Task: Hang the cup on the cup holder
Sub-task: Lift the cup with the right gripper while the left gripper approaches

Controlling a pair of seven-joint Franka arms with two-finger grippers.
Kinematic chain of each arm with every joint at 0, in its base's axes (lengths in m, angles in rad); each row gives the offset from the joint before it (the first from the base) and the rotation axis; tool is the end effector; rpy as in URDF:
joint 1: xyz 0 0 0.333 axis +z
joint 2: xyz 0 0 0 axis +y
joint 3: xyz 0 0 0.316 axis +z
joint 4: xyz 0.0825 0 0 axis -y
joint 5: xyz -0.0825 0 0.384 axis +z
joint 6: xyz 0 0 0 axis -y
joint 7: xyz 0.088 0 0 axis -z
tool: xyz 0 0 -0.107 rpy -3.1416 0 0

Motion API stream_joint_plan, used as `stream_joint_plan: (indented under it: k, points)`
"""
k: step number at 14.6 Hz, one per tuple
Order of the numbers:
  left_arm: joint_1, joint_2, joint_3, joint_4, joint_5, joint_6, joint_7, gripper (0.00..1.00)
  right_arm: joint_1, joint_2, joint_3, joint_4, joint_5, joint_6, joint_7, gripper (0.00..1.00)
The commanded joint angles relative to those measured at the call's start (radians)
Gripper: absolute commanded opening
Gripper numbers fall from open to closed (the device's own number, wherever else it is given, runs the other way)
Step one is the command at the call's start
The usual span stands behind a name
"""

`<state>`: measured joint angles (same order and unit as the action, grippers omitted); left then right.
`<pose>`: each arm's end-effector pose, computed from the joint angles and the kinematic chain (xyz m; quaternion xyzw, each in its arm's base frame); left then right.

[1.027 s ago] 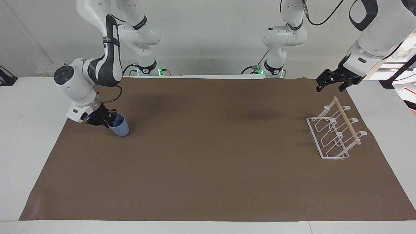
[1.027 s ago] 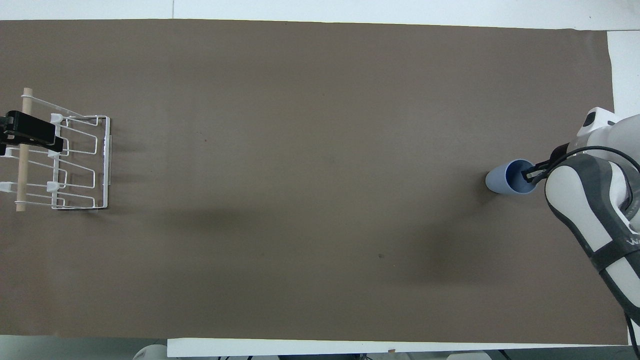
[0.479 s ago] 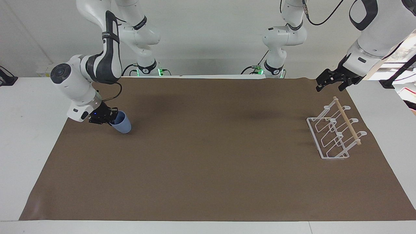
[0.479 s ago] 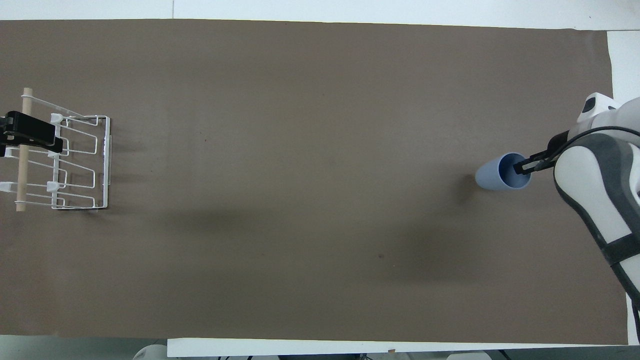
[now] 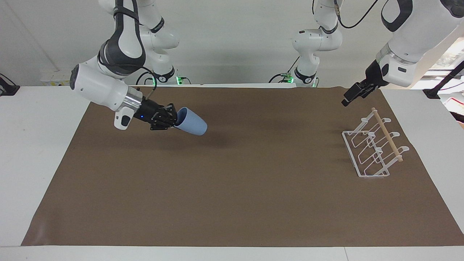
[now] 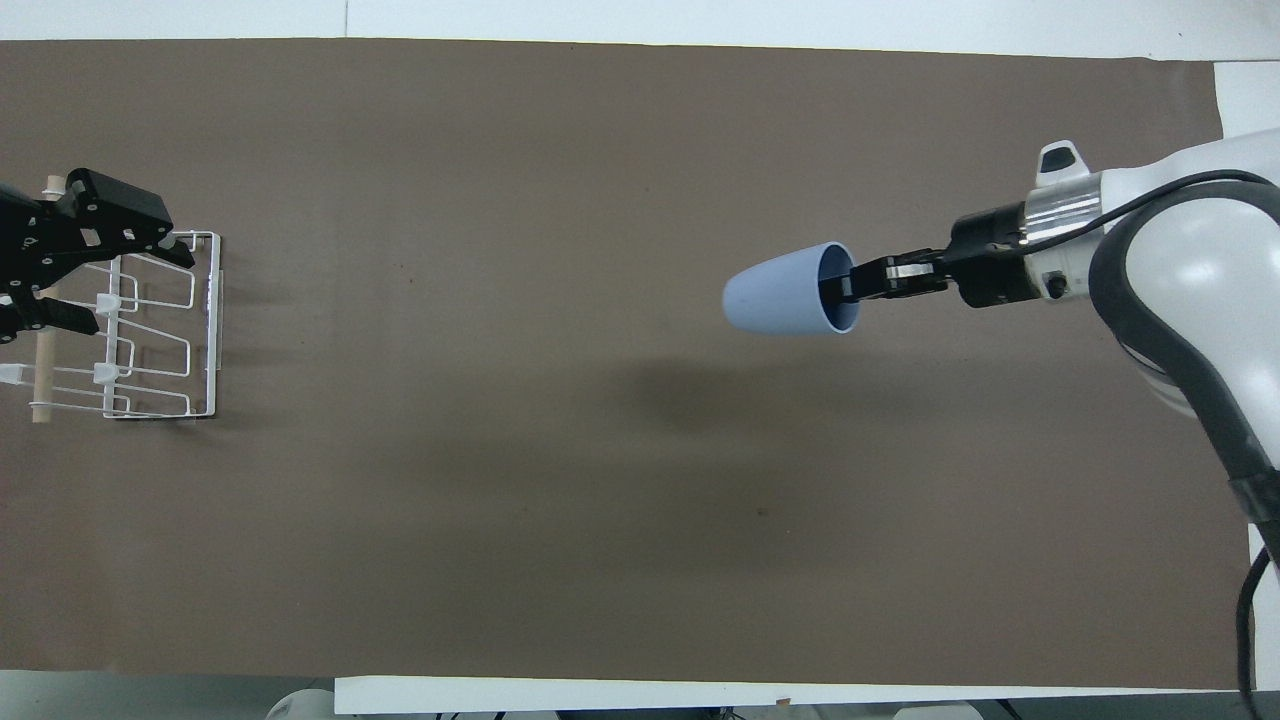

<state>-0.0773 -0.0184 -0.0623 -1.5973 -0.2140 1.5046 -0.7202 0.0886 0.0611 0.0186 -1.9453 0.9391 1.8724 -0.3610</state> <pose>0.5325 -0.0993 0.6191 0.9530 0.2815 -0.0778 0.0811 0.5608 0.1219 0.4666 -0.9031 -0.0478 0.0058 0.4268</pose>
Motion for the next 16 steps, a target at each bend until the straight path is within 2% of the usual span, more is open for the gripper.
stream_joint_plan:
  k: [1,5,8,10,12,13,16]
  points:
    - [-0.044,-0.023,-0.002,-0.015,-0.07,0.02,-0.29,1.0,0.107,0.002,-0.002,0.005,0.13,0.075,0.153,0.0]
    - [-0.113,-0.032,-0.004,-0.039,-0.174,0.069,-0.703,0.98,0.244,0.005,-0.002,0.005,0.164,0.174,0.314,0.0]
    - [-0.191,-0.064,-0.005,-0.131,-0.211,0.221,-0.829,0.98,0.298,0.005,-0.002,0.005,0.178,0.214,0.349,0.0]
    - [-0.209,-0.061,-0.004,-0.179,-0.307,0.249,-0.88,0.98,0.327,0.005,-0.002,0.003,0.259,0.232,0.385,0.0]
    - [-0.258,-0.07,-0.005,-0.255,-0.362,0.324,-0.91,0.97,0.359,0.005,-0.002,0.003,0.271,0.257,0.395,0.0]
    - [-0.274,-0.075,-0.005,-0.277,-0.399,0.342,-0.927,0.97,0.371,0.005,-0.002,0.002,0.271,0.27,0.395,0.0]
    - [-0.312,-0.061,-0.005,-0.289,-0.41,0.348,-0.964,0.97,0.407,0.005,-0.002,-0.001,0.271,0.303,0.415,0.0]
